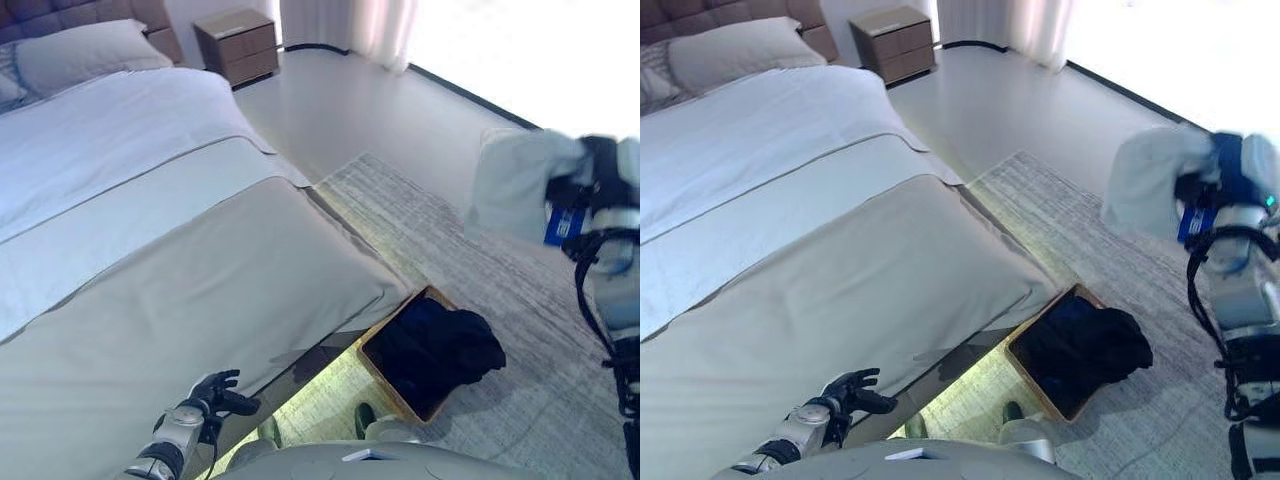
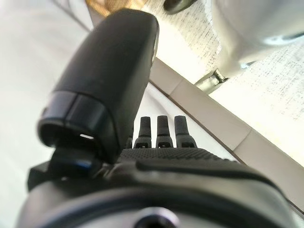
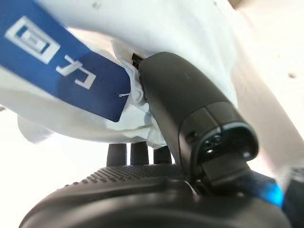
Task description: Pick up the clothes from the bed and place them into the basket
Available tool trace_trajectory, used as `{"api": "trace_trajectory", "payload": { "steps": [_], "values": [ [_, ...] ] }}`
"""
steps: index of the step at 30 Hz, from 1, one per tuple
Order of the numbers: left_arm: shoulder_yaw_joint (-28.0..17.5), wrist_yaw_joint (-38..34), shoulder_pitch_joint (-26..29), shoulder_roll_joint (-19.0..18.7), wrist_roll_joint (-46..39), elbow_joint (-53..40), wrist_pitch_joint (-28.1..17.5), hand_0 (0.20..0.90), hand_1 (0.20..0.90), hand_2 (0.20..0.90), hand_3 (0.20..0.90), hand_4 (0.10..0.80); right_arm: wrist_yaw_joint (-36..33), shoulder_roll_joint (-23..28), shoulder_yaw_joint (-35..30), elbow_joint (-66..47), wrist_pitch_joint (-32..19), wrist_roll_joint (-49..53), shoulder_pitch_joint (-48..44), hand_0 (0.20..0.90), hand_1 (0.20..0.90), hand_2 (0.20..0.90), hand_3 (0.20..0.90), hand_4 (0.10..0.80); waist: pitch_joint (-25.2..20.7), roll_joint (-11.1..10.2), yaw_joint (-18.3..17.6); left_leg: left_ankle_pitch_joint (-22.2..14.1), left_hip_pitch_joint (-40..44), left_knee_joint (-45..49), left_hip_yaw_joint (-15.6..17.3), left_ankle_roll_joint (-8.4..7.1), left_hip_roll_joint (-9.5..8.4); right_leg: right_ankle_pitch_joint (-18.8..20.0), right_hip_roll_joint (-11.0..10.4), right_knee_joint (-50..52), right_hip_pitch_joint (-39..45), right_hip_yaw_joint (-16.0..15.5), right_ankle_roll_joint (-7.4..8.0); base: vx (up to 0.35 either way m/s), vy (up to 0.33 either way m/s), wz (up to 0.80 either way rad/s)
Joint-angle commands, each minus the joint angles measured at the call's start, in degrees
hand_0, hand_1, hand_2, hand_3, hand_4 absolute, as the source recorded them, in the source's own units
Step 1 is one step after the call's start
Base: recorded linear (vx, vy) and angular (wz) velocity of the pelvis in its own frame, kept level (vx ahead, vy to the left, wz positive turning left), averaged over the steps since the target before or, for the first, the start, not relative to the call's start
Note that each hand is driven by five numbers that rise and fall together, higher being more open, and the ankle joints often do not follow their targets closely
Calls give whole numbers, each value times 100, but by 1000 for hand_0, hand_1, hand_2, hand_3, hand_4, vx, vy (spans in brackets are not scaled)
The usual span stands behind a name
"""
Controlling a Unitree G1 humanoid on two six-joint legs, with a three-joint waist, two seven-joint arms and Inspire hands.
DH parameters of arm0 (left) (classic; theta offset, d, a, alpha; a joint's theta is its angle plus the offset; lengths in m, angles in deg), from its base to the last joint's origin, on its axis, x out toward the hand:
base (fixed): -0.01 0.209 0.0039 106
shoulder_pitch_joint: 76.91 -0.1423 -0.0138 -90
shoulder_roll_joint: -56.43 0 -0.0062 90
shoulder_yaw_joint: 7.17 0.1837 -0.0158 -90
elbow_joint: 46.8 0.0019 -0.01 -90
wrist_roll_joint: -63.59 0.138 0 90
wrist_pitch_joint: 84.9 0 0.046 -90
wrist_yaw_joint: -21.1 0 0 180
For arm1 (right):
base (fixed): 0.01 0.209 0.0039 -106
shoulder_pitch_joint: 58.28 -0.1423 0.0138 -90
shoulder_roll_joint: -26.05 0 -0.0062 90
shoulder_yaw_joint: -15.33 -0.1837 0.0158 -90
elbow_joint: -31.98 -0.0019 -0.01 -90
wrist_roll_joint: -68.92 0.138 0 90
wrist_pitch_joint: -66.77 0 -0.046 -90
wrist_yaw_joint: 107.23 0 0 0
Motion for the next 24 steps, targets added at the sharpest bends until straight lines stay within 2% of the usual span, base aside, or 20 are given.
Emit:
{"api": "trace_trajectory", "payload": {
  "steps": [1, 10, 11, 16, 18, 24],
  "values": [
    [308, -20, 125, -286, 212, 453, -79, 900, 900, 900, 900, 800, 78, -102, -87, -43, -611, 33, -677, 300, 300, 300, 200, 100, -514, -115, 319, -938, 339, 42, 22, 398, -445, 114, 180, 90, -149, -228, -111, -14, -64, -20],
    [551, 31, 196, -346, 218, 315, -149, 900, 900, 900, 900, 800, -30, -408, 668, 1723, -311, -298, -916, 300, 300, 300, 200, 100, -287, 45, 449, -872, 233, 42, -9, 377, -423, 142, 165, 73, -228, -286, -120, -36, -76, -2],
    [635, 35, 304, -371, 156, 258, -138, 900, 900, 900, 900, 800, -97, -447, 899, 2128, -121, -293, -1114, 300, 300, 300, 200, 100, -184, 105, 494, -833, 137, 42, -47, 364, -421, 149, 147, 84, -310, -311, -122, -72, -61, 0],
    [831, -14, 734, -432, -39, 67, -73, 900, 900, 900, 900, 800, -259, -457, 1350, 3082, 197, -154, -1741, 300, 300, 300, 200, 100, 158, 243, 561, -702, -232, 50, -197, 337, -426, 181, 134, 121, -628, -344, -146, -199, -64, 4],
    [946, -70, 1028, -455, -149, -62, -51, 900, 900, 900, 900, 800, -361, -480, 1469, 3907, 172, 55, -2147, 300, 300, 300, 200, 100, 407, 335, 626, -605, -471, 54, -302, 324, -429, 195, 139, 153, -818, -360, -174, -281, -88, 18],
    [1036, -59, 1335, -502, -324, -312, -138, 900, 900, 900, 900, 800, -596, -496, 1576, 4794, 290, 307, -2521, 300, 300, 300, 200, 100, 805, 588, 734, -434, -792, 77, -506, 279, -451, 185, 128, 232, -1056, -482, -246, -121, -64, 15]
  ]
}}
